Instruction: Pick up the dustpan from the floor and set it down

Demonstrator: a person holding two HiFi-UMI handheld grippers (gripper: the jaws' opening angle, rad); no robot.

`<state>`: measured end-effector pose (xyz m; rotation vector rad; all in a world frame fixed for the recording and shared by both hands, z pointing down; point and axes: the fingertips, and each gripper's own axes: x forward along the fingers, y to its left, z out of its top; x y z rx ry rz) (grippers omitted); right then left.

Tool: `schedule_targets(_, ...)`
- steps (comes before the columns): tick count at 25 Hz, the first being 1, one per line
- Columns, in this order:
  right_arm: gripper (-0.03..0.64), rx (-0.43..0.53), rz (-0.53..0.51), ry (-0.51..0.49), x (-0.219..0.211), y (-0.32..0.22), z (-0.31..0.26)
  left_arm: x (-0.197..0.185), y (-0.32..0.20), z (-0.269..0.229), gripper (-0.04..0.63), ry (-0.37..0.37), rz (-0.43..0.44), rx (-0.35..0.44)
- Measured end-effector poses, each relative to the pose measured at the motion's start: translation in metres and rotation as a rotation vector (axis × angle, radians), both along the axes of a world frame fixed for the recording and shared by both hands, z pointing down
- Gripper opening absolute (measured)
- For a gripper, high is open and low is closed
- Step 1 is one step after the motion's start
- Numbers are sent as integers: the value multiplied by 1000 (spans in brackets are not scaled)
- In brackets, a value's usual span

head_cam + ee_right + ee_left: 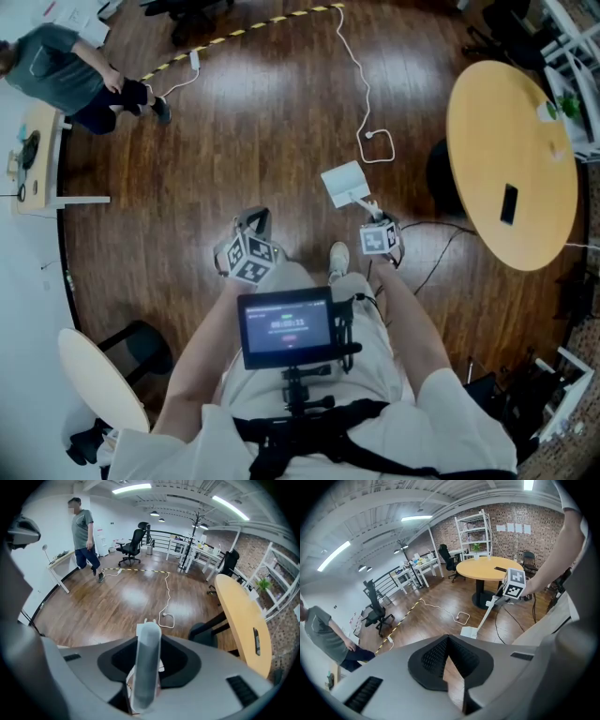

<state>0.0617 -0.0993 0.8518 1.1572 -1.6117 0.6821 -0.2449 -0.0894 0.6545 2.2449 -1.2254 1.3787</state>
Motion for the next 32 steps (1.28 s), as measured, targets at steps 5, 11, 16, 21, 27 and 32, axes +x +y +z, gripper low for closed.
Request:
schedule_targets(5, 147, 49, -48, 7, 1, -9, -7, 3, 0, 0, -6, 1, 2, 6)
schedule_targets(11, 144, 87, -98, 6, 5, -16, -18, 12, -1, -4, -6, 3, 7, 14)
schedule_targets(16, 143, 127, -145, 29, 7, -17, -28, 19, 0, -5, -6, 5, 12, 20)
schedule_targets(21, 143, 144, -156, 26, 10, -22, -38, 26, -1, -8, -6, 7, 19, 28)
schedule_targets(27, 143, 153, -162, 22, 18, -23, -56, 36, -2, -11, -5, 8, 27, 38)
schedule_targets(32, 143, 147, -167, 2, 18, -20, -56, 43, -3, -13, -6, 11, 32, 44)
